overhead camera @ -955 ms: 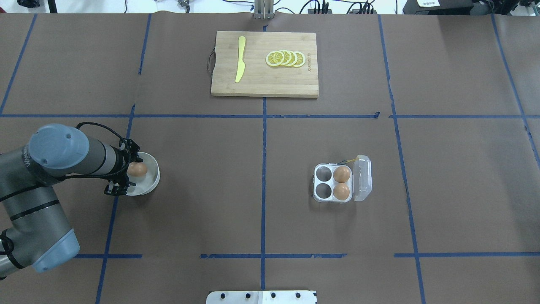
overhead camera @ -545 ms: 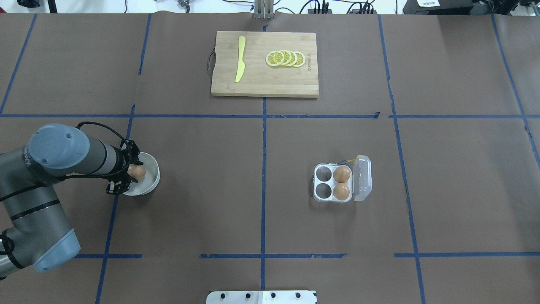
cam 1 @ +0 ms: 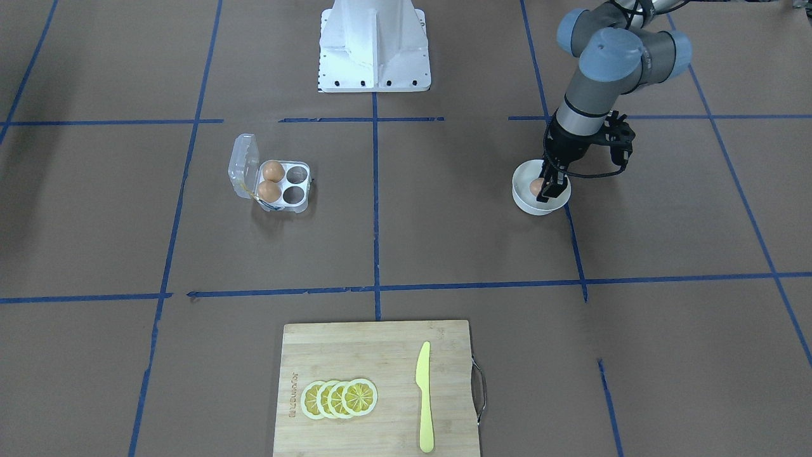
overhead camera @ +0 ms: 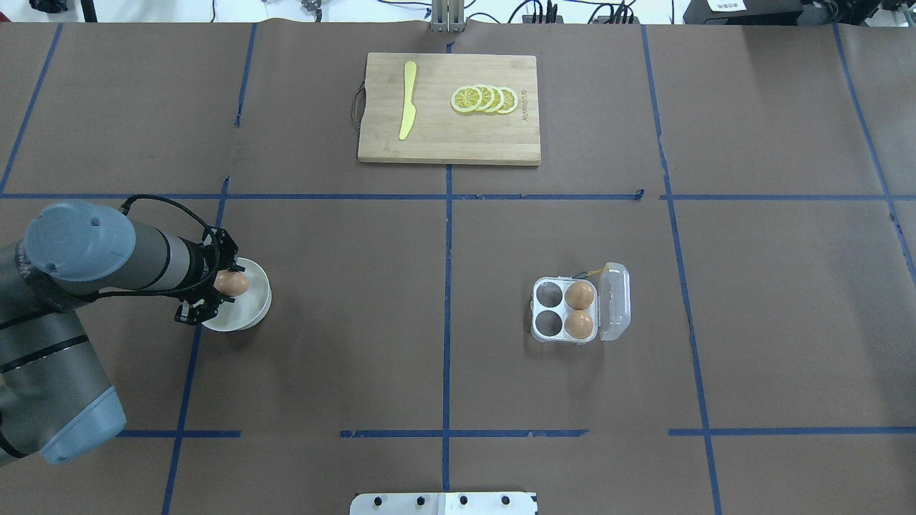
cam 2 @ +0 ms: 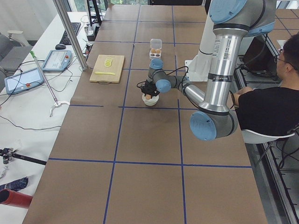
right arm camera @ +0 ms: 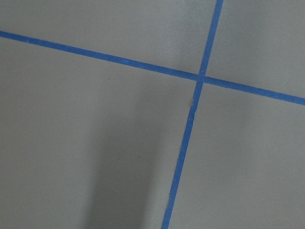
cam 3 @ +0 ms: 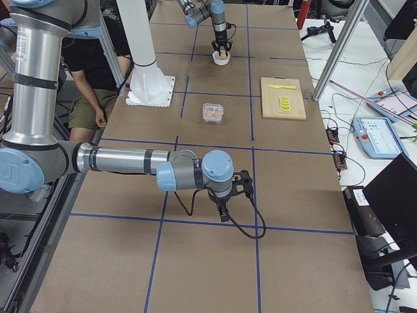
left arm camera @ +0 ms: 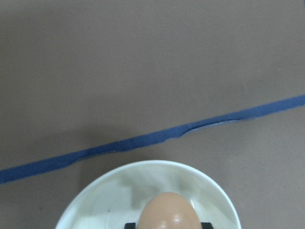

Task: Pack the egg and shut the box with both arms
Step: 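Carry the egg with the left gripper over the clear egg carton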

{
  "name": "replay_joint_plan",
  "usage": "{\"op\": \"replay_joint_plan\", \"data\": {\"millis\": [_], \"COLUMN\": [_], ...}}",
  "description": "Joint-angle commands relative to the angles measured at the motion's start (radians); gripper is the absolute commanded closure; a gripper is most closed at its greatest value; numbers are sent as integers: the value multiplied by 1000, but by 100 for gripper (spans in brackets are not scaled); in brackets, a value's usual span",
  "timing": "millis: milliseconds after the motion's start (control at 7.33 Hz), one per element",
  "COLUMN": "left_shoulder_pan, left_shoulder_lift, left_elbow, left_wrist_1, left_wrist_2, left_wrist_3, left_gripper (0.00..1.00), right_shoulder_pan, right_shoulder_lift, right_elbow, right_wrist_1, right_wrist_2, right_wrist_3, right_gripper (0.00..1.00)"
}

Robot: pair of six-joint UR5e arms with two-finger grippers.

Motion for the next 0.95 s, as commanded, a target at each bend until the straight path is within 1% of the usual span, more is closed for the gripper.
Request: {"op": "replay_joint_plan", "data": {"millis": [0,136,409,545,682,818], "left_shoulder_pan": [-13,-10,1,23,42,43], "left_shoulder_lift": [-10,-24,-164,-244,-310,-337], "left_elbow": [-93,-113,-64,-32,-9,8], "left_wrist_1": [94,92,96,92,89,87], "left_wrist_2": [-1,1,4,7,8,7], "left_wrist_3": [92,171,412,467,473,473], "left_gripper": [100,100,100,100,100,100], "right_shoulder_pan": [0,0,0,0,0,0], "right_shoulder_lift": [0,0,1,1,1,3], "right_elbow": [-8,-9,-9,-9,-9,-9], "right_wrist_1": [1,-1,-1,1,2,1], "right_wrist_2": [19,19,28,28,27,25], "right_wrist_3": [1,3,3,1,0,-3], "right_gripper": [0,0,0,0,0,0]}}
